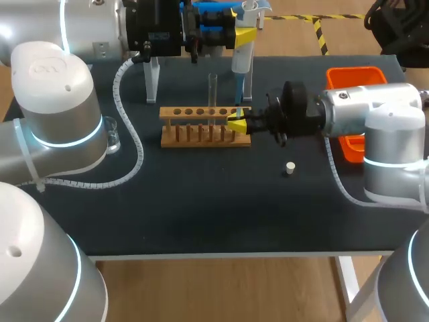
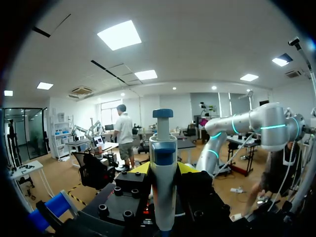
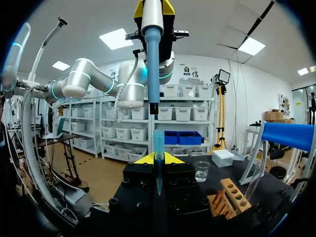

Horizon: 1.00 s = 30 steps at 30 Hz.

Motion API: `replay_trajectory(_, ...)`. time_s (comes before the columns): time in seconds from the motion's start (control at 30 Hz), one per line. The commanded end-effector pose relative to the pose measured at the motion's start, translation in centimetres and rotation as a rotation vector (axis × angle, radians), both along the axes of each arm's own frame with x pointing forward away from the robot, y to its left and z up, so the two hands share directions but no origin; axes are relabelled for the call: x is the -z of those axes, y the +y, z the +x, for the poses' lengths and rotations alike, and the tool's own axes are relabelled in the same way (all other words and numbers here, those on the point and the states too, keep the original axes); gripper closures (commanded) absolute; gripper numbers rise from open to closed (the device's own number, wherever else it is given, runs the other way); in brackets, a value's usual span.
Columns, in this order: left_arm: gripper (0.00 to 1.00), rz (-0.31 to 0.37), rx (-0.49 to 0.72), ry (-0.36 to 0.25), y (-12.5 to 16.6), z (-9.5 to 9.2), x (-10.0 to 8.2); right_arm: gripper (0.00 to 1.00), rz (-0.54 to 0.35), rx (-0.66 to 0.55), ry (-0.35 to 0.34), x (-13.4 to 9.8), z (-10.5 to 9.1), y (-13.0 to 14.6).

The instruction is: Invert the test tube, pick up the pipette, mount the tip to pipette, aspirate from beaker and dispense into the tube, eject the tip, return the pipette, and cap with the stopper.

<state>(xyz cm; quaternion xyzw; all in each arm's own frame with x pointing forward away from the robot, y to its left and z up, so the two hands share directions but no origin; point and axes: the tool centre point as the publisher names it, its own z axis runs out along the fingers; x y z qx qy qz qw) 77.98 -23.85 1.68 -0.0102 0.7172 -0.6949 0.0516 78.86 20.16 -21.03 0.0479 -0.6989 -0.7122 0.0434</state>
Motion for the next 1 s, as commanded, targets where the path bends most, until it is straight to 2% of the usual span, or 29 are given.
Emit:
replay_trajectory(0.03,1.00,0.002,0.004,0.001,0.16,0.03,-0.09,1.00,0.002,-0.002,0.000,0.13,0.13,0.34)
replay_trajectory(0.47,1.00,0.002,0.004,0.001,0.16,0.03,-0.09,1.00,0.008,-0.007,0.003,0.14,-0.15,0.97)
replay_trajectory(1.0,1.00,0.002,0.004,0.001,0.16,0.03,-0.09,1.00,0.012,0.003,-0.003,-0.34,-0.26,0.11)
